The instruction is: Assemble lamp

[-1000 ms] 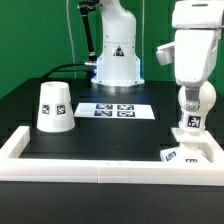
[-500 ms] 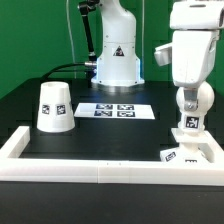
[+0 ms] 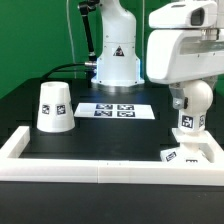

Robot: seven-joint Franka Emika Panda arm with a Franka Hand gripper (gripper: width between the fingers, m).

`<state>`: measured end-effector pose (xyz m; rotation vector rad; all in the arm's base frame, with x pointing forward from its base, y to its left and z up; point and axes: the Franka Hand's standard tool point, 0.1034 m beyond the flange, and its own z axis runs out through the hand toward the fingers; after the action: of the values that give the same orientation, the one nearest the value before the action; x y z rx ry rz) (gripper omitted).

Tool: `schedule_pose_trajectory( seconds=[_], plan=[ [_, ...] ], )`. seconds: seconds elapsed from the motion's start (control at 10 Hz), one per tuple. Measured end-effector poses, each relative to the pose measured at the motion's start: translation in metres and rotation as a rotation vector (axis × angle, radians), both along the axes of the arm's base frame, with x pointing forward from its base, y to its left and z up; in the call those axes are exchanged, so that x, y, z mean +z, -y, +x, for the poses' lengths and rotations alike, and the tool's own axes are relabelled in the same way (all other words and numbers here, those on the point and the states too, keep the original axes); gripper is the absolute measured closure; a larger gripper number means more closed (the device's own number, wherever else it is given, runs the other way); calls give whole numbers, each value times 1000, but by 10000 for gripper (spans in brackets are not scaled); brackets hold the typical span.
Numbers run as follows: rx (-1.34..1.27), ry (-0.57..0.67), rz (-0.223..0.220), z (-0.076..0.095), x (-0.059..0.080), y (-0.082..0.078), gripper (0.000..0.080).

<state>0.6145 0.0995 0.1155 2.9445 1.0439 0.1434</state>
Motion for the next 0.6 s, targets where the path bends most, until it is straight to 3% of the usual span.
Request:
schedule_pose_trajectory(
  seconds=[0.6],
  plan=[
    [-567, -4, 49, 2, 1, 4, 222]
  ],
)
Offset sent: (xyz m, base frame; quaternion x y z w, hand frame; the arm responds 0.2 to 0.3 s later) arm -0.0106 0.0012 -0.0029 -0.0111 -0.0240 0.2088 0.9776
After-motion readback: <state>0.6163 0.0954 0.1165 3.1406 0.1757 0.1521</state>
